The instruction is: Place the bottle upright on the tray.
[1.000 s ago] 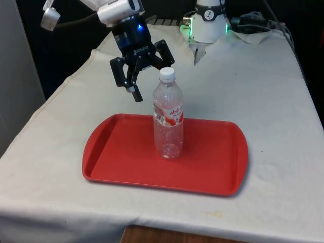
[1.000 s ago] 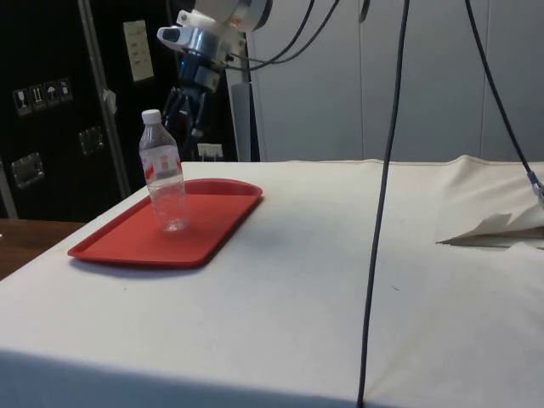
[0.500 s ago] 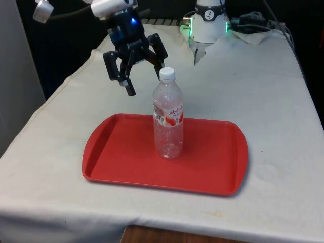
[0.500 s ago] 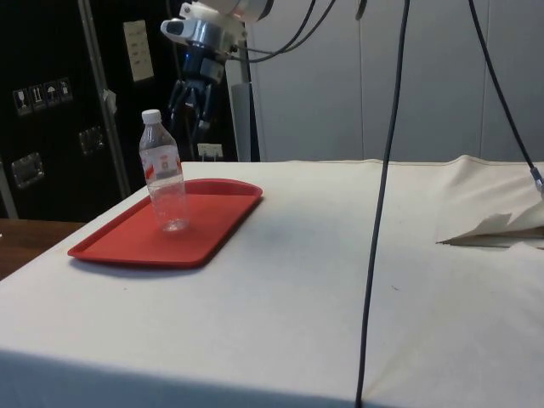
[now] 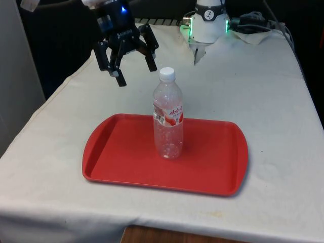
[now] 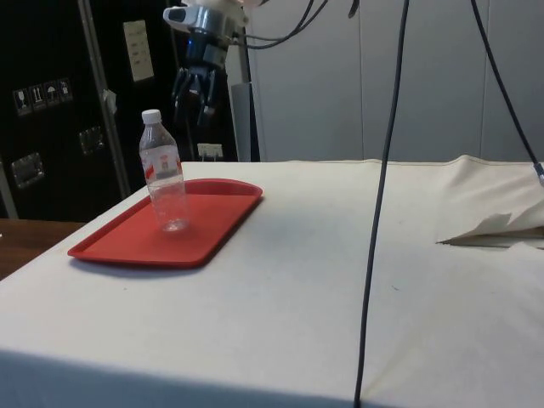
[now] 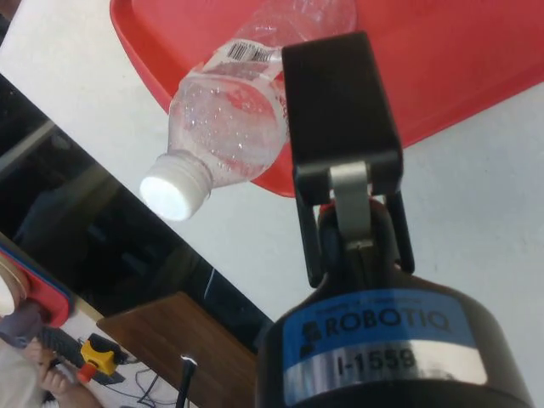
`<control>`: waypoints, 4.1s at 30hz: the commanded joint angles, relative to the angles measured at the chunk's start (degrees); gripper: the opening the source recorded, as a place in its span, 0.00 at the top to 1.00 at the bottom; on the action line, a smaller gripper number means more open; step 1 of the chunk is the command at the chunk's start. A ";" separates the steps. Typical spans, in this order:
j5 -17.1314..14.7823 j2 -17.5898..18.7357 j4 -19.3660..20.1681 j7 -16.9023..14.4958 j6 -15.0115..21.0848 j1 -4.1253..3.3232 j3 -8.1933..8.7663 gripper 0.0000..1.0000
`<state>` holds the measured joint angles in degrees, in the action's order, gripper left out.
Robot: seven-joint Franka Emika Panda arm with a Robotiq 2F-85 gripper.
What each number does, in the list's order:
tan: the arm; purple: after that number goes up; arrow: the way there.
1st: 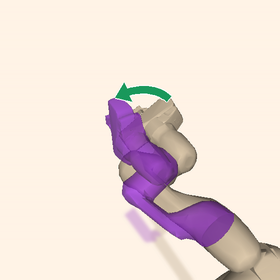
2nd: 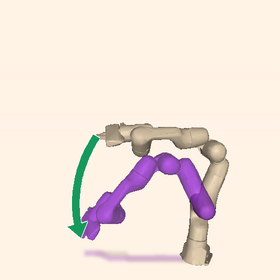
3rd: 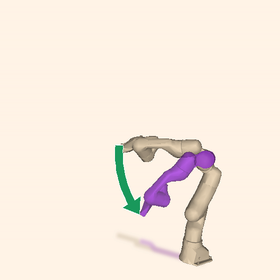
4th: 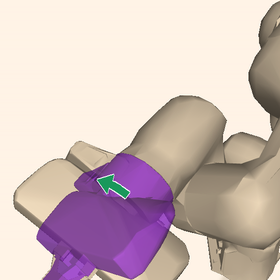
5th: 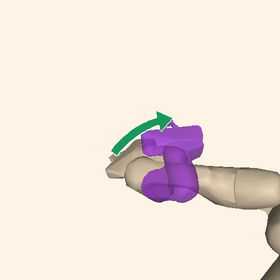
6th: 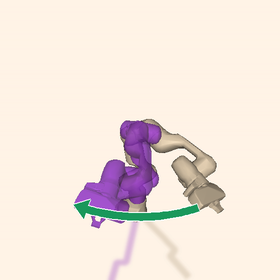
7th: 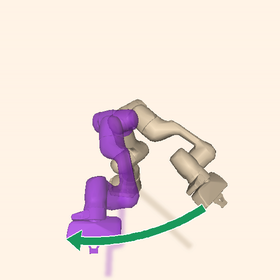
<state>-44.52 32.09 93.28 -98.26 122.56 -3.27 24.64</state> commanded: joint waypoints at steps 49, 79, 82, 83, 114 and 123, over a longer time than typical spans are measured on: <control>9.22 -1.03 -10.14 5.67 -15.99 -0.29 4.64 0.00; 18.85 -0.63 -13.87 8.54 -17.36 -2.06 4.58 0.00; 19.71 -0.63 -14.21 8.82 -17.36 -2.29 4.58 0.00; 20.05 -0.63 -14.27 8.94 -17.42 -2.35 4.58 0.00; 24.98 -4.93 -12.20 10.08 -17.76 -4.35 4.53 0.00; 25.50 -8.02 -8.71 9.80 -17.19 -5.04 4.47 0.00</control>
<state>-19.71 24.75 83.65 -88.58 103.93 -7.73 28.82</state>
